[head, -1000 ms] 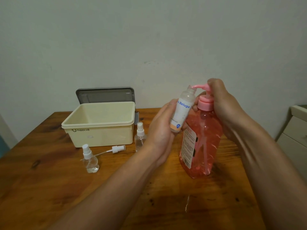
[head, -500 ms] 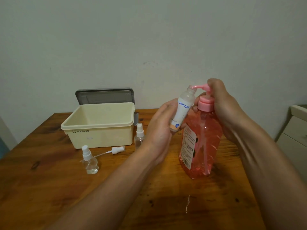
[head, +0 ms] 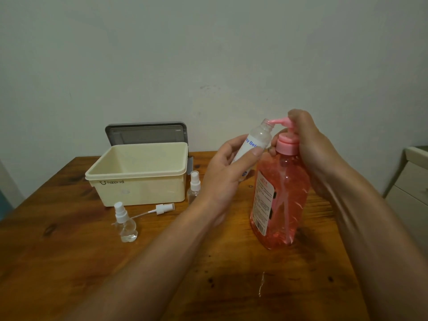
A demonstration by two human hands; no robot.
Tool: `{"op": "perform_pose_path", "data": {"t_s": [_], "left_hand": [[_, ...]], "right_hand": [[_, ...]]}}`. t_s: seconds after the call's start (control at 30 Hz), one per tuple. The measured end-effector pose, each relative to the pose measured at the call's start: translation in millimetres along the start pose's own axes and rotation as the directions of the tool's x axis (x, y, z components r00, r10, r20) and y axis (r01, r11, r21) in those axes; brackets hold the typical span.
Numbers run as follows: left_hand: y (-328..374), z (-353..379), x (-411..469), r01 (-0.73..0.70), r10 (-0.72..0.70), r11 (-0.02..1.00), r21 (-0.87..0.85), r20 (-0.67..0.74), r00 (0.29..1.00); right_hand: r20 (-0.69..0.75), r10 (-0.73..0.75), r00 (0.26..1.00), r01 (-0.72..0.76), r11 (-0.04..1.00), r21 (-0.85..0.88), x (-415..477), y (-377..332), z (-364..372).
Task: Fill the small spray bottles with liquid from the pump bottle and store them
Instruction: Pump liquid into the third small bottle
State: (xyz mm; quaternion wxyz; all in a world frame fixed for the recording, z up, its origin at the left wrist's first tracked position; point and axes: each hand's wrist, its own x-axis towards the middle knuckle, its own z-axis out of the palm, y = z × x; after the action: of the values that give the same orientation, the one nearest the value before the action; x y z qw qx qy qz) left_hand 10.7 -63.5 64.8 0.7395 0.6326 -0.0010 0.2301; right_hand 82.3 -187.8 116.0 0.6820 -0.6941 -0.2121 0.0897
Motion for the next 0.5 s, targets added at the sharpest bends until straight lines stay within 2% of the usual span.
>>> {"op": "perform_pose_path", "data": {"t_s": [0.27, 0.5], "left_hand": [[2.3, -2.3, 0.7, -0.113, 0.118, 0.988, 0.101, -0.043, 0.992], [2.1, -5.3, 1.2, -0.116, 0.119, 0.992, 0.046, -0.081, 0.99]], "right_hand": [[-0.011, -0.007, 1.0, 0.006, 1.0, -0.016, 1.9, -0.5, -0.9], [-0.007, -0.004, 1.0, 0.004, 1.0, -0.007, 3.4, 2.2, -1.1]]}}
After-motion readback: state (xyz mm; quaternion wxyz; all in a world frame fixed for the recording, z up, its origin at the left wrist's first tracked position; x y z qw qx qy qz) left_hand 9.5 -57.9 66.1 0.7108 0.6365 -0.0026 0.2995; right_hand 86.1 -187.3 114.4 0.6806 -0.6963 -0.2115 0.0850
